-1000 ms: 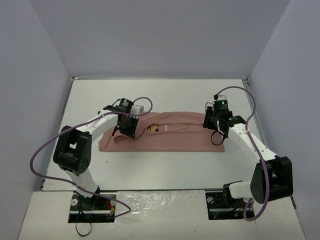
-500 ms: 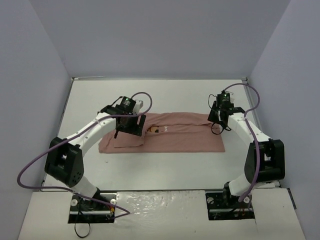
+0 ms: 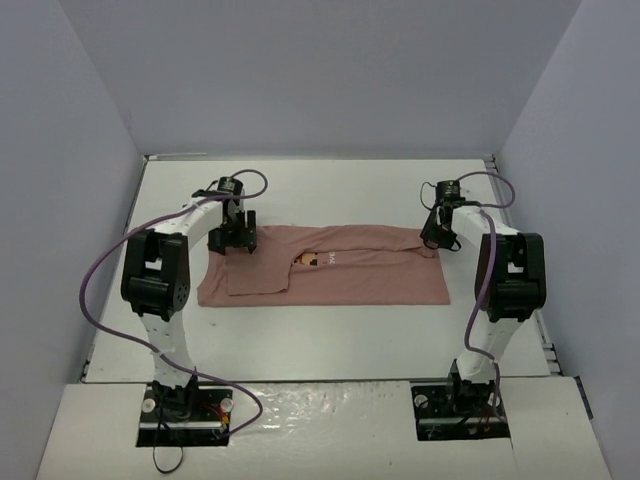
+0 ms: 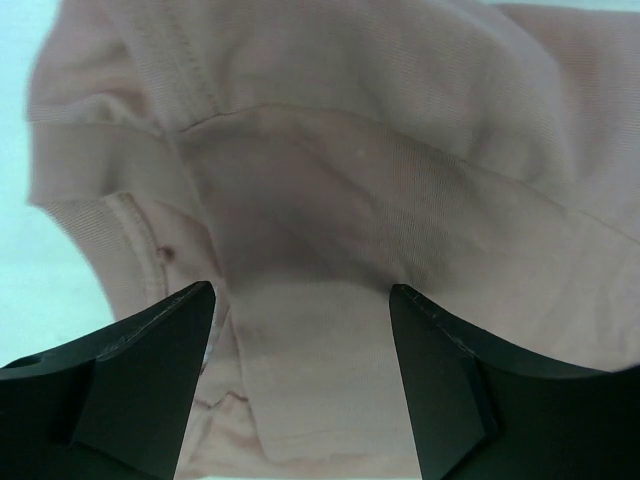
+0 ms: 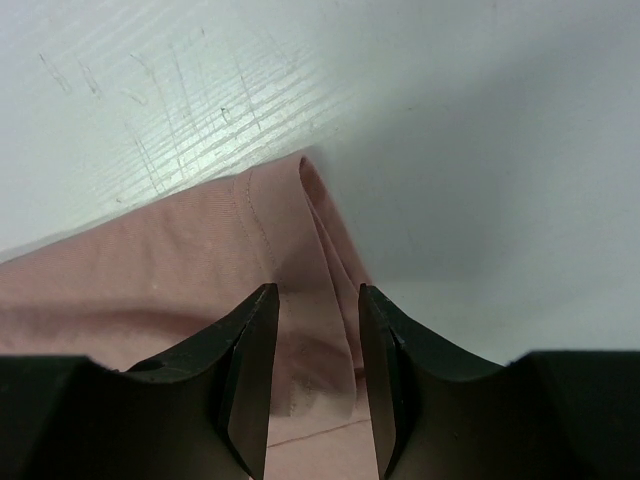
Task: Fold and stack the t-shirts
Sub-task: Fold the other side of the tshirt into a rectangle
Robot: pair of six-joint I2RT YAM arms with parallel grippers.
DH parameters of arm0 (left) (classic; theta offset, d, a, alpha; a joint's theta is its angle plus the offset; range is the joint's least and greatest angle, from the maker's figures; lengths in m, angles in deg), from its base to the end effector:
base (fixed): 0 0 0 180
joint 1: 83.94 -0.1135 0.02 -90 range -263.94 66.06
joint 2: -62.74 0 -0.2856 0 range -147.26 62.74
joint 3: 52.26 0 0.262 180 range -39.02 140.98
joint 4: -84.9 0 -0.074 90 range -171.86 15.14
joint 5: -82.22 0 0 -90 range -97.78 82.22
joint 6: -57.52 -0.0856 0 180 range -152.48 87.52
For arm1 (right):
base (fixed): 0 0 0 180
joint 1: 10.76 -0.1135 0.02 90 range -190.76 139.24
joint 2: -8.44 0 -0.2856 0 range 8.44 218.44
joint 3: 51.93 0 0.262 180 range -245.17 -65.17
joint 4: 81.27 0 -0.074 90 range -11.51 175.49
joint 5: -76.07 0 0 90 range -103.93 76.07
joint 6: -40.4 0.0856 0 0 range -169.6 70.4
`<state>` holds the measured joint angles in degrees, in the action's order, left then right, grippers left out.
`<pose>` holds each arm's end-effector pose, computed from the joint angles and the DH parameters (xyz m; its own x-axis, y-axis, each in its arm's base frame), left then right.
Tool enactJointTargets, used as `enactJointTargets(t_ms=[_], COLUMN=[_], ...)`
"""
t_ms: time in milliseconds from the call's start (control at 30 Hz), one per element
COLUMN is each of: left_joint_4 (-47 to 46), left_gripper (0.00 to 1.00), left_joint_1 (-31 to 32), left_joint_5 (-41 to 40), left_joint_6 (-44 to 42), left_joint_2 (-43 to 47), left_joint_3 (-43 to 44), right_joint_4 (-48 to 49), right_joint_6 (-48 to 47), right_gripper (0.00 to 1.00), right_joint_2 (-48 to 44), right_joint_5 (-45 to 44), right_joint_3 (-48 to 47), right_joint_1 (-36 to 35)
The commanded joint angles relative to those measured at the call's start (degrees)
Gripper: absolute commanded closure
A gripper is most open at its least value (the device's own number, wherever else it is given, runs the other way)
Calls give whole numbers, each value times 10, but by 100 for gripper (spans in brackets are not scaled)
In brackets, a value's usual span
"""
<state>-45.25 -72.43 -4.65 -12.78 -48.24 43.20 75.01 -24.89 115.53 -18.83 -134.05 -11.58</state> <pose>0.4314 -0.0926 0.1651 -0.9133 -0.1575 -0.3756 -0.0917 0.9780 -0.1872 0.4467 -0.0009 0.1562 -0.6647 0.4070 -0.6265 0.3522 0.9102 0.2177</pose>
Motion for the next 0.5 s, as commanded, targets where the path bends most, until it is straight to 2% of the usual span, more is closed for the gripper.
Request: enactJointTargets(t_ms=[0,167,333,467], left_joint_4=[-6,-13,-14,-17], left_gripper=[33,36,56,63], left_joint_1=[6,0,-19,-34], left_joint_5=[9,11,-5,-16], left_joint_6=[19,26,29,28], left_joint_2=[-1,-24,-37,-47], left_joint_3=[39,33,20,8], right_joint_4=[3,2,2,-2], right_joint_6=[12,2,-9,-21], right_gripper=[65,65,67,69], right_joint_2=[3,24,42,46], right_joint_5=[2,1,-47,-92], right_joint_3=[-30,-33,-40,-50], right_joint_1=[-2,-2,-1,15])
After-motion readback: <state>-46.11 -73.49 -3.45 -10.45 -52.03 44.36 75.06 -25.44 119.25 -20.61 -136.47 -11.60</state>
